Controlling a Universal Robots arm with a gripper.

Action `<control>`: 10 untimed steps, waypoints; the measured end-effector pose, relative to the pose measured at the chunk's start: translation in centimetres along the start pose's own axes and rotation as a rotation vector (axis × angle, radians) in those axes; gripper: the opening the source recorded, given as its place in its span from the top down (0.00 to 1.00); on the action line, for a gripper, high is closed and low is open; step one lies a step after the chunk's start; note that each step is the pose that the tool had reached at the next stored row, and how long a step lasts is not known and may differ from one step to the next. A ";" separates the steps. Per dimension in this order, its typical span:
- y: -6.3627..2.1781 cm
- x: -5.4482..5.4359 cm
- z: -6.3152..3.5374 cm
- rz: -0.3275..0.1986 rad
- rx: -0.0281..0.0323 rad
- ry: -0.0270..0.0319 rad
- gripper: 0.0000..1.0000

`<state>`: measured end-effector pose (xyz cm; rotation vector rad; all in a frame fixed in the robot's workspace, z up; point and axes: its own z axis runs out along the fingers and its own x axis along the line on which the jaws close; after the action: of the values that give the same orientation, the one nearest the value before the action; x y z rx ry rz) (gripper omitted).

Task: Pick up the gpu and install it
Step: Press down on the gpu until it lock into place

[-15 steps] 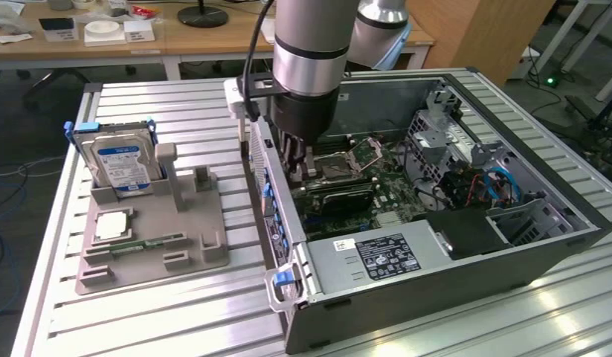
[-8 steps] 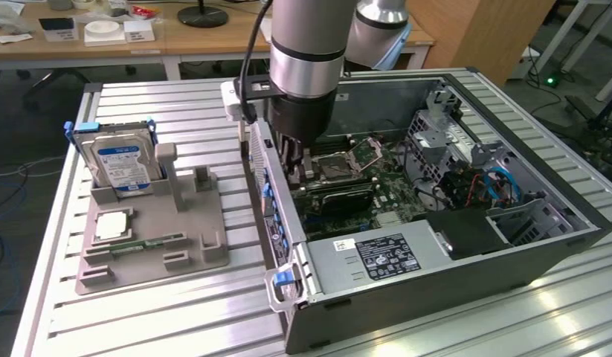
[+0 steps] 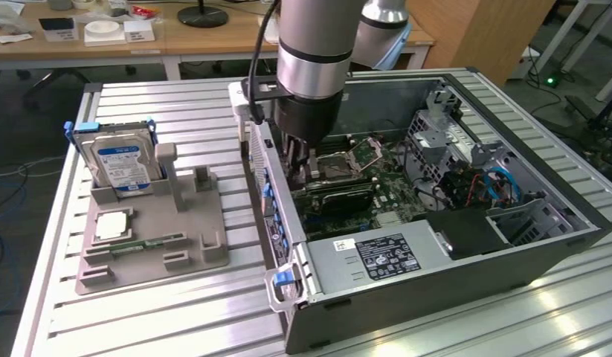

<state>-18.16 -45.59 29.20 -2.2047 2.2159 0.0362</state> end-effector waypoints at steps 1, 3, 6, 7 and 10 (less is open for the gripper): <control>-0.14 0.0 0.00 0.000 0.0000 0.0000 0.89; -0.44 0.0 0.00 0.000 0.0000 0.0000 0.89; -0.89 0.0 0.00 0.000 -0.0001 0.0001 0.89; -1.08 0.0 0.00 0.000 0.0000 0.0001 0.89; -1.34 0.0 0.02 0.000 -0.0001 0.0001 0.89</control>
<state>-16.82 -45.59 29.16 -2.2046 2.2162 0.0362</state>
